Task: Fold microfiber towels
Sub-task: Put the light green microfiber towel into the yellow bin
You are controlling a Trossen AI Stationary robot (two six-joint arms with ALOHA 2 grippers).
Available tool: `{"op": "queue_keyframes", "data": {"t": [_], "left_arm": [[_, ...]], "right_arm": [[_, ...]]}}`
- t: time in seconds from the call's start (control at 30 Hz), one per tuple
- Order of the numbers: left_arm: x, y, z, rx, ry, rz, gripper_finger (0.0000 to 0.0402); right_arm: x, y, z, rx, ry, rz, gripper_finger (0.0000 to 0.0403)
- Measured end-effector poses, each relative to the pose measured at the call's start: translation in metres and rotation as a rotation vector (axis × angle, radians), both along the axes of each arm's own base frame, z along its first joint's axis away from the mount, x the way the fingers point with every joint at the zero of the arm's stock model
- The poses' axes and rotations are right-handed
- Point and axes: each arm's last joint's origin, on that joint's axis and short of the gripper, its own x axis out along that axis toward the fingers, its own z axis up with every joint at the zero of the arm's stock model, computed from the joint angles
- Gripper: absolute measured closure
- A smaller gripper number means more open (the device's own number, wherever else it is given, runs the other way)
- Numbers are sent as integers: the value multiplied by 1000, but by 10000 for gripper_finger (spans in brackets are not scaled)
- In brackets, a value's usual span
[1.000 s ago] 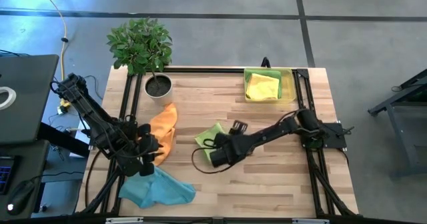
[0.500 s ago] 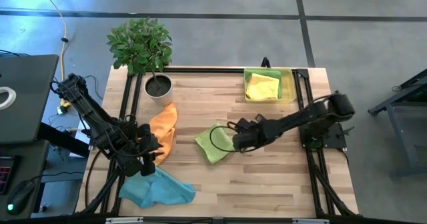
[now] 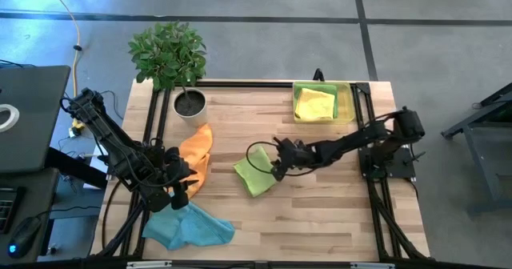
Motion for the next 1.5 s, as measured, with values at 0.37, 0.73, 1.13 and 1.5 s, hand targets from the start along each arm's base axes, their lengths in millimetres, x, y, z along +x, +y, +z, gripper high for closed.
{"op": "queue_keyframes", "data": {"t": [0.37, 0.73, 1.13, 1.5], "left_arm": [[2, -2, 1, -16, -26, 1, 287], [2, -1, 1, 1, -37, 8, 287], [2, 0, 2, 80, -31, -39, 287], [2, 0, 2, 83, -30, -40, 287]], "right_arm": [[16, -25, -27, 89, -5, -3, 159], [21, -23, -44, 67, 6, -1, 161], [18, -4, -46, -148, 53, 96, 334], [13, -11, -35, -292, 132, 240, 398]]}}
